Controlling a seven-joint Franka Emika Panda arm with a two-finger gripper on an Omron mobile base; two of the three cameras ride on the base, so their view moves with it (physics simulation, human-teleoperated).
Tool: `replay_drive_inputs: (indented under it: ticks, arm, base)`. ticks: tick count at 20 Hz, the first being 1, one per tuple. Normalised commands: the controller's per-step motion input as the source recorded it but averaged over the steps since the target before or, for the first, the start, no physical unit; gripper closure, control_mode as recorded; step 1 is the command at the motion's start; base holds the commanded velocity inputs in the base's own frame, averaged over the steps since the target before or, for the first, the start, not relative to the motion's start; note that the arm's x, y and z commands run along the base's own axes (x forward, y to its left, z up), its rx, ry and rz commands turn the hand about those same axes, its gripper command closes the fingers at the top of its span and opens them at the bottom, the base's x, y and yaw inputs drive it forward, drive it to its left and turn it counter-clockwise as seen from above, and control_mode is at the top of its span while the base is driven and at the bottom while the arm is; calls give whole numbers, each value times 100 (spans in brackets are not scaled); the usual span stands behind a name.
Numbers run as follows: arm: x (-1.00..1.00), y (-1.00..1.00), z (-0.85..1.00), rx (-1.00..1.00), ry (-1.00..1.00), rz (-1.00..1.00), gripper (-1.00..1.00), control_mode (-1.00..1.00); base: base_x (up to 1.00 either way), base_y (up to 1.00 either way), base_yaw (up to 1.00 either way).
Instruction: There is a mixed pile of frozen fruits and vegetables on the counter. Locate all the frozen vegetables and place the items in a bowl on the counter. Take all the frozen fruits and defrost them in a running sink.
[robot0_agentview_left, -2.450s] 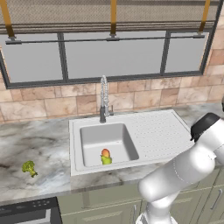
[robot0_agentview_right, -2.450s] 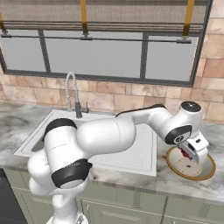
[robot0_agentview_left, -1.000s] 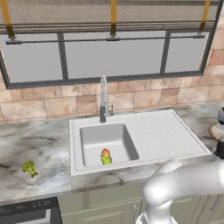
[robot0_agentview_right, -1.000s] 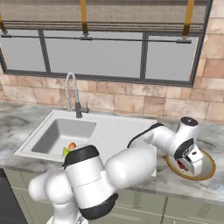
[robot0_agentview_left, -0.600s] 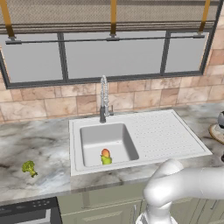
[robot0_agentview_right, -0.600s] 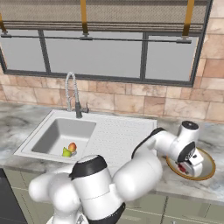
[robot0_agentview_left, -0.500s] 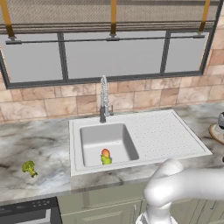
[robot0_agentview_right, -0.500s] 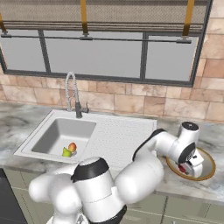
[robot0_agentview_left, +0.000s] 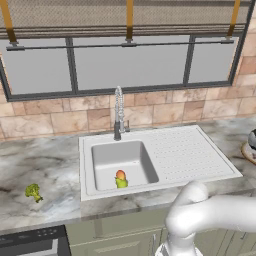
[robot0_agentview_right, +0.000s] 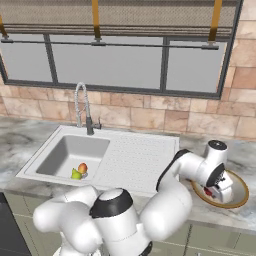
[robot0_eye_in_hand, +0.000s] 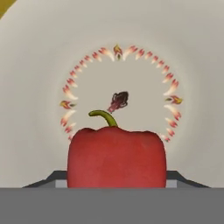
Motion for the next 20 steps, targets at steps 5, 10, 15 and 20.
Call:
replay_drive_inputs:
  ticks: [5, 10, 15, 20]
  arm:
    - [1, -13, 6, 0, 0, 0, -100, -100]
    - [2, -5, 15, 0, 0, 0, -100, -100]
    - [-3, 3, 46, 0, -3, 0, -100, -100]
    - [-28, 33, 54, 0, -10, 0, -100, -100]
  base:
    - [0, 0, 0]
    - [0, 0, 0]
    - [0, 0, 0]
    - [0, 0, 0]
